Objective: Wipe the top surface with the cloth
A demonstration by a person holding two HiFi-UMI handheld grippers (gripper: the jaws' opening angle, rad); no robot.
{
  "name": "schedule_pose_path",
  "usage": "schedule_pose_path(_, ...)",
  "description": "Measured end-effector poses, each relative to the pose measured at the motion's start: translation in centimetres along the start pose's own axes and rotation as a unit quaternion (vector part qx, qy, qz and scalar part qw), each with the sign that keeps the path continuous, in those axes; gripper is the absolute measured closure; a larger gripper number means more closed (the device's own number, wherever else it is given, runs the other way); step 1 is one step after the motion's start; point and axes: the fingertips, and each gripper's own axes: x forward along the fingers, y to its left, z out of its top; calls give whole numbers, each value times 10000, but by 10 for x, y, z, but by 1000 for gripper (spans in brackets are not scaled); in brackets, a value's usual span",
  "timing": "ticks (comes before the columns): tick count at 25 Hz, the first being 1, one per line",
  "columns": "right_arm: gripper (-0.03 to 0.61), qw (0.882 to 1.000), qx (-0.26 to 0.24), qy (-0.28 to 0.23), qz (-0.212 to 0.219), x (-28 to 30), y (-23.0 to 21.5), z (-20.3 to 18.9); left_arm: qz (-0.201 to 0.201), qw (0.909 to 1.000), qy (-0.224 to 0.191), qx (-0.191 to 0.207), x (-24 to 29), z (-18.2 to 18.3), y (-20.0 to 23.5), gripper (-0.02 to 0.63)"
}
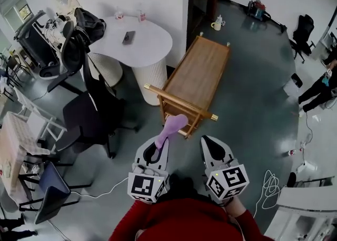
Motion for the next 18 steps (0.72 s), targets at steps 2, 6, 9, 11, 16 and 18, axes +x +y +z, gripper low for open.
schedule_pose_path(2,575,10000,-18,0,11,-2,2,0,-26,10000,-8,29,-1,0,-2,565)
schedule_pose_path(6,575,10000,-91,-7,24,-1,4,4,-24,9999,-76,94,-1,6,-1,565)
schedule_pose_path(9,575,9999,-134,1,-5,0,4,4,-14,9998,-202,-55,-1,12,-3,565)
schedule_pose_path(11,575,9999,-135,25,-11,-1,4,1,-21,9996,-255,-142,-1,14,-6,565)
schedule_pose_path(16,575,9995,-304,100,6,-4,6,-2,24,9990,-362,-254,-2,17,-9,565)
schedule_pose_path(18,575,9993,-351,110,8,-4,5,-1,17,9989,-394,-245,-2,19,-10,565)
